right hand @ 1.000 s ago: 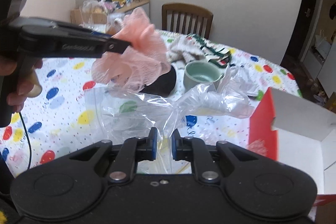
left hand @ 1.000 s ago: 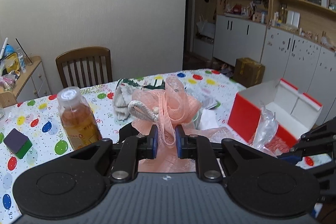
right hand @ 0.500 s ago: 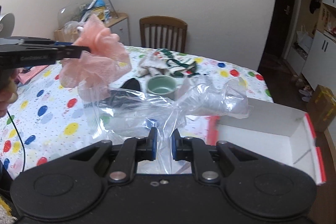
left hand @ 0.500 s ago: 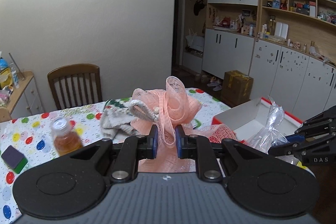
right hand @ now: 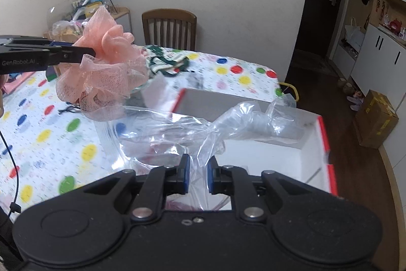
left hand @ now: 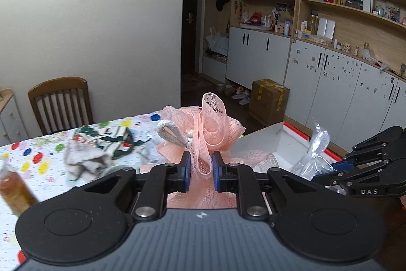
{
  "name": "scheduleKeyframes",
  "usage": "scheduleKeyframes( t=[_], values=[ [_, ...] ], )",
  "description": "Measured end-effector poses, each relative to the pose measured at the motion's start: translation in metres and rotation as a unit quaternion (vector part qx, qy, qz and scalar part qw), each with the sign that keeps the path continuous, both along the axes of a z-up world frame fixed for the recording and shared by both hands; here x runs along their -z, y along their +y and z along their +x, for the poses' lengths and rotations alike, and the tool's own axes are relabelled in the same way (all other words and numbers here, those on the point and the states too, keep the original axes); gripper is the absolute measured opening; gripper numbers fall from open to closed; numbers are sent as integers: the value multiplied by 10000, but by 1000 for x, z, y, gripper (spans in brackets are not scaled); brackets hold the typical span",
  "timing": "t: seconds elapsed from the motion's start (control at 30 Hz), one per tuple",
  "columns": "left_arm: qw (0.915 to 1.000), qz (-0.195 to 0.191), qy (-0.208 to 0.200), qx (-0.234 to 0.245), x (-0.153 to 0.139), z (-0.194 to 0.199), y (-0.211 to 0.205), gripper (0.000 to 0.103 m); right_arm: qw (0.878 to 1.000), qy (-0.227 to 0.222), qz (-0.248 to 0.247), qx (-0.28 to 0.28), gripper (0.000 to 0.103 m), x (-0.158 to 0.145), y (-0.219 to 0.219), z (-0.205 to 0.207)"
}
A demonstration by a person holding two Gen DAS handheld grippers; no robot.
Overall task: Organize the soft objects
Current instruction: 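Lift the bath puff with the left gripper and carry it into the red box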
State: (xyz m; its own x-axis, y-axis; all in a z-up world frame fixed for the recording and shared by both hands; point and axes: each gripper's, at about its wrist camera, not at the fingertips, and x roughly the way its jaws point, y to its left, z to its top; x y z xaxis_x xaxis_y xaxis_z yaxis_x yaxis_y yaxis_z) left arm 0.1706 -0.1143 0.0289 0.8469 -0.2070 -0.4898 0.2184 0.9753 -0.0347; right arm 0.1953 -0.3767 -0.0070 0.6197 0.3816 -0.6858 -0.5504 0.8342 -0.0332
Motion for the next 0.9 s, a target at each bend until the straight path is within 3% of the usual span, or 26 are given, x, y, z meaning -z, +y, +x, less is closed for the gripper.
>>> scheduleKeyframes(
  t=[0.3, 0.6, 0.9],
  values=[
    [9995, 169, 244, 88, 19, 42, -69, 17, 9995, 109, -279, -119, 13, 18, -47, 47],
    [9963, 447, 721, 147, 45, 91, -117, 17, 9953, 291, -653, -649, 13, 38, -55, 74],
    [9857, 1094, 1239, 333, 88, 126, -157, 17, 9867, 786, -989, -1026, 13, 68, -53, 101]
  ],
)
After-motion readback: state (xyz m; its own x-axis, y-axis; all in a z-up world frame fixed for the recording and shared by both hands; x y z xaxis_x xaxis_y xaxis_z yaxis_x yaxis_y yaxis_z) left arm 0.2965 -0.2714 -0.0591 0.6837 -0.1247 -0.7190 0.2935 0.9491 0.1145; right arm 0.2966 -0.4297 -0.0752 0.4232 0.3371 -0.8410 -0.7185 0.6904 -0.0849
